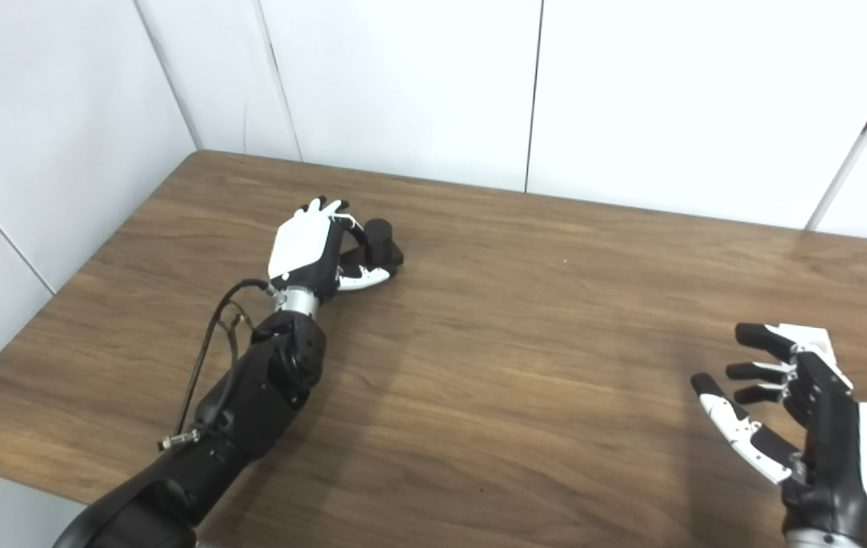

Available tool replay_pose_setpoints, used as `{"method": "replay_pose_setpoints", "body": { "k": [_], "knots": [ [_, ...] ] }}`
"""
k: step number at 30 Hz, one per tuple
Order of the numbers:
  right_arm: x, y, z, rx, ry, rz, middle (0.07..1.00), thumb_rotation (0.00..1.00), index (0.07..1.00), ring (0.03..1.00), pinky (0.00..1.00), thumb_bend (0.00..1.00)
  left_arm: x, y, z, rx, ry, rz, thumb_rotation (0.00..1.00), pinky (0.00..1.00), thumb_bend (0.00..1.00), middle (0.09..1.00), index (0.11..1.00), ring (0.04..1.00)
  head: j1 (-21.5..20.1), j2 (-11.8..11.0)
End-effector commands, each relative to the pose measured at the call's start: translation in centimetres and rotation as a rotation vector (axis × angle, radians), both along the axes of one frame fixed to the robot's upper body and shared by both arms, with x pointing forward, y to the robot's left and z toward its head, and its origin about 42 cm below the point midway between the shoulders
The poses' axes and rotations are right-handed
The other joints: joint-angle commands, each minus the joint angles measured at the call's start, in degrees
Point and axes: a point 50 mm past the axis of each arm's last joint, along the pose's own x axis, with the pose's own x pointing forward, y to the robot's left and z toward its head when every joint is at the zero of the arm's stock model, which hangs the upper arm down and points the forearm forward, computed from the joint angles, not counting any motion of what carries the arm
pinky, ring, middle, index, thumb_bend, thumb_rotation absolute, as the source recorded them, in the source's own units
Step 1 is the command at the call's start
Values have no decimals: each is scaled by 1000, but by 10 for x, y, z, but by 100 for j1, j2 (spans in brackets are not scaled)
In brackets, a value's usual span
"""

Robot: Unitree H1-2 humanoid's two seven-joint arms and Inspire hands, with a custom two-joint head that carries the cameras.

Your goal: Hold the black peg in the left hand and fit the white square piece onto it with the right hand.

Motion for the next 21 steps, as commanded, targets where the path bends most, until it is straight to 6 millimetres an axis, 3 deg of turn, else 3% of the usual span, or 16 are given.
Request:
{"method": "replay_pose_setpoints", "body": {
  "k": [1,21],
  "knots": [
    [-24,-1,-5,-10,3,-7,702,0,657,560,440,439,-8,11,-14,10,76,2,74,1000,519,917,482,1000,-21,2],
    [-23,1,-5,-2,2,-1,693,0,653,554,430,437,-14,7,2,-58,-4,-138,78,1000,523,906,482,992,-133,52]
  ]
}}
